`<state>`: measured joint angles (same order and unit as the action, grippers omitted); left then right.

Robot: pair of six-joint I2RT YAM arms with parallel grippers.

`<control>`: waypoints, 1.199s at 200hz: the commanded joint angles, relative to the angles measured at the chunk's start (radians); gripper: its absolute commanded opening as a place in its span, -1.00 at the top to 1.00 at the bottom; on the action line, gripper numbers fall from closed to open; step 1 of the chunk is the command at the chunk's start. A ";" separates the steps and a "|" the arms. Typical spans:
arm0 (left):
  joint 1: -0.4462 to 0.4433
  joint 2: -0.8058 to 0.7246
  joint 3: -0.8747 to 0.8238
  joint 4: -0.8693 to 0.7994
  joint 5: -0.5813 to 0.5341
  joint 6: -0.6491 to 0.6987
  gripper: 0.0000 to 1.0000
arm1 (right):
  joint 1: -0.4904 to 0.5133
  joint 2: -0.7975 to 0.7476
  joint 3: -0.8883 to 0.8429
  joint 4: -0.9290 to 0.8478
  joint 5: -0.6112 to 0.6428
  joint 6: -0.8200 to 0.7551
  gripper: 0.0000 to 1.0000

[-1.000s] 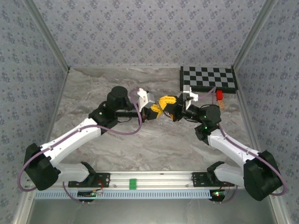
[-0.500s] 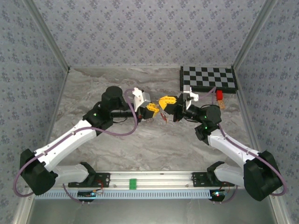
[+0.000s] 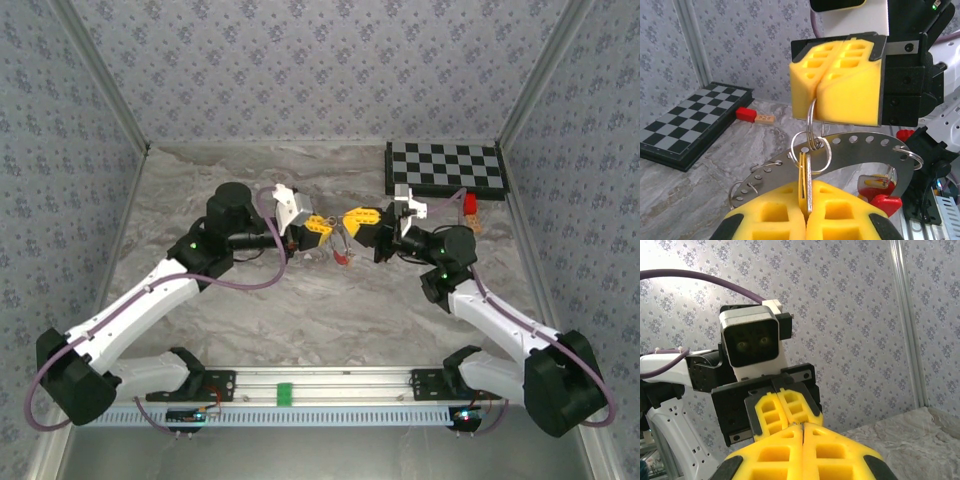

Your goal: Put the keys on the keyring

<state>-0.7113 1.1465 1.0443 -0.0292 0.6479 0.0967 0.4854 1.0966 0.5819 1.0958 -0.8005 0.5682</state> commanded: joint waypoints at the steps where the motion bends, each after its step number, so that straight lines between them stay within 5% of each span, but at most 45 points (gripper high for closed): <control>1: 0.006 -0.019 0.006 0.011 0.005 0.012 0.93 | -0.006 -0.022 -0.004 -0.007 -0.011 -0.024 1.00; 106: 0.011 0.021 0.066 -0.049 -0.032 0.048 0.91 | -0.004 -0.040 -0.020 -0.143 -0.028 -0.110 1.00; 139: 0.013 0.064 0.101 -0.103 -0.092 0.064 1.00 | -0.019 -0.098 -0.054 -0.249 0.052 -0.171 0.99; 150: 0.013 0.082 0.113 -0.123 -0.109 0.067 1.00 | -0.026 -0.123 -0.070 -0.287 0.099 -0.191 0.69; 168: 0.013 0.111 0.131 -0.144 -0.131 0.072 1.00 | -0.033 -0.167 -0.095 -0.352 0.167 -0.217 -0.09; 240: 0.011 0.319 0.287 -0.263 -0.252 0.082 1.00 | -0.040 -0.362 -0.187 -0.555 0.376 -0.294 -0.39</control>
<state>-0.7010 1.4078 1.2522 -0.2386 0.4492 0.1604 0.4526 0.7975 0.4225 0.6292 -0.5293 0.3199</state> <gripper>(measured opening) 0.048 0.686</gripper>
